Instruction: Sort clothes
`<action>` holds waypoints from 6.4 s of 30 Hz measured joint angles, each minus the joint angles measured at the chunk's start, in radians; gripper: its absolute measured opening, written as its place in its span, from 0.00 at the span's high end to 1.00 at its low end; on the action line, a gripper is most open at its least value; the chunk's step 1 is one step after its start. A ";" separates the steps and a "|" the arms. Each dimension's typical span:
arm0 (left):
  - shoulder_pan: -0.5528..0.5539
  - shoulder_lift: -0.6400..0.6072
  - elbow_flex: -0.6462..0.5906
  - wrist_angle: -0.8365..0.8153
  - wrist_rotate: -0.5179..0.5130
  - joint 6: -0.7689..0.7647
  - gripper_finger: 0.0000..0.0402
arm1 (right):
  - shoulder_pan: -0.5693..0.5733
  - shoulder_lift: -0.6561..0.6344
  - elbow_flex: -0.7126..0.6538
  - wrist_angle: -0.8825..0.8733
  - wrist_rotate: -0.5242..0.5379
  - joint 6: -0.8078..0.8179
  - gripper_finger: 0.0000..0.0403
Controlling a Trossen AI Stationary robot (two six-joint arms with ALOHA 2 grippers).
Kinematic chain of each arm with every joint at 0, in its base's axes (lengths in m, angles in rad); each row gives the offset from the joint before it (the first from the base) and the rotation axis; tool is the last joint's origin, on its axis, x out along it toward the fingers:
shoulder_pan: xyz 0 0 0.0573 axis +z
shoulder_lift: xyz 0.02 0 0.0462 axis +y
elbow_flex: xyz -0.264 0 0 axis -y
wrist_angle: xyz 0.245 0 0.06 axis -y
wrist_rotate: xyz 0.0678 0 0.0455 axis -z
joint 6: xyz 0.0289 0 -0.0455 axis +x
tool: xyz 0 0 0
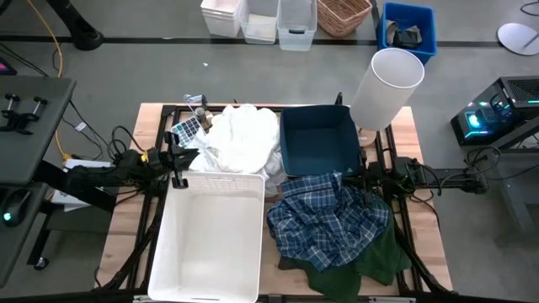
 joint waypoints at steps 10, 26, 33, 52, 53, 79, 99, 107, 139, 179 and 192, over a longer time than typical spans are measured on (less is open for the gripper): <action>0.000 0.000 0.000 0.000 0.000 0.000 0.94 | 0.000 0.000 0.000 0.000 0.000 0.000 1.00; 0.000 0.000 0.000 0.000 0.000 0.000 0.94 | 0.000 0.000 0.000 0.000 0.000 0.000 1.00; 0.000 0.000 0.000 0.000 0.000 0.000 0.94 | 0.000 0.000 0.000 0.000 0.000 0.000 1.00; 0.000 0.000 0.000 0.000 0.000 0.000 0.94 | 0.000 0.000 0.000 0.000 0.000 0.000 1.00; 0.000 0.000 0.000 0.000 0.000 0.000 0.94 | 0.000 0.000 0.000 0.000 0.000 0.000 1.00; 0.000 0.000 0.000 0.000 0.000 0.000 0.94 | 0.000 0.000 0.000 0.000 0.000 0.000 1.00; 0.000 0.000 0.000 0.000 0.000 0.000 0.94 | 0.000 0.000 0.000 0.000 0.000 0.000 1.00; 0.000 0.000 0.000 0.000 0.000 0.000 0.94 | 0.000 0.000 0.000 0.000 0.000 0.000 1.00; 0.000 0.000 0.000 0.000 0.000 0.000 0.94 | 0.000 0.000 0.000 0.000 0.000 0.000 1.00; 0.085 0.426 0.386 -0.370 -0.027 -0.723 0.94 | 0.000 0.000 0.000 0.000 0.000 0.000 1.00; 0.375 1.269 1.132 -1.062 0.211 -0.533 0.83 | 0.000 0.000 0.000 0.000 0.000 0.000 1.00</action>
